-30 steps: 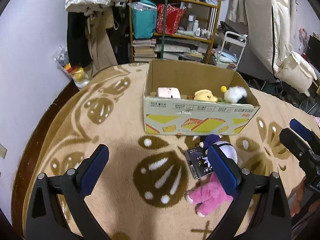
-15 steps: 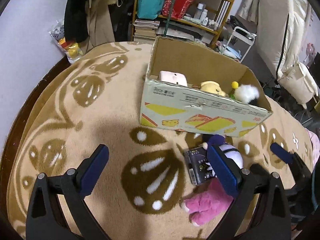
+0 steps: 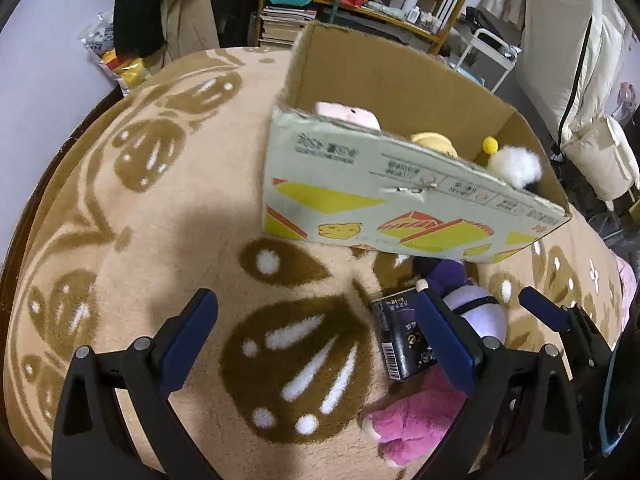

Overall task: Organize soft objects
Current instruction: 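Move both open tools down toward the doll and tissue pack on the rug, then grasp the black tissue pack with the left tool while the right tool grasps the white-haired doll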

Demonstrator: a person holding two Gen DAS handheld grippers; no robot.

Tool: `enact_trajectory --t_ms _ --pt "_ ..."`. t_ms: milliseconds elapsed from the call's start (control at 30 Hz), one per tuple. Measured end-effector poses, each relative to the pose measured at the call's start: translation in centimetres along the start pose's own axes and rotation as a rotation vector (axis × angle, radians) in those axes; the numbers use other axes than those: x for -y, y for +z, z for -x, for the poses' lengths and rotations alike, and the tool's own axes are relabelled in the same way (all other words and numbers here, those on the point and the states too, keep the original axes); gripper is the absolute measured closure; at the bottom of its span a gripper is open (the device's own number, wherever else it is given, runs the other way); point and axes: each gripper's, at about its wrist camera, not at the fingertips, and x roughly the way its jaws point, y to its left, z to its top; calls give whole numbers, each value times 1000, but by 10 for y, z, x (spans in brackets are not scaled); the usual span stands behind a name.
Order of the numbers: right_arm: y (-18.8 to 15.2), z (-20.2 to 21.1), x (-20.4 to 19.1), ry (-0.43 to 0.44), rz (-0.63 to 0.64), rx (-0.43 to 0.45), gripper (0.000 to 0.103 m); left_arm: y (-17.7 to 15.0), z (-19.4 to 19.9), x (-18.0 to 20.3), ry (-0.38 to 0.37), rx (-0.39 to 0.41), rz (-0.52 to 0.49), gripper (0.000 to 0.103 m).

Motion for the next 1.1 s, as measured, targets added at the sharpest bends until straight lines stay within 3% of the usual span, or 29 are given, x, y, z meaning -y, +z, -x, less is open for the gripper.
enact_trajectory --t_ms 100,167,333,733,1100 --pt "-1 -7 -5 0 24 -26 2 -2 -8 5 4 -19 -15 5" --pt "-2 -10 -6 29 32 -50 15 -4 -13 10 1 -38 -35 5" --pt "-6 -18 -8 36 56 -87 30 -9 -24 19 9 -67 -80 5" --pt "3 -1 -10 -10 129 -45 34 -11 -36 26 -36 -108 -96 5" --pt "-5 3 -4 -42 162 -109 34 -7 -55 37 -68 -147 -114 5"
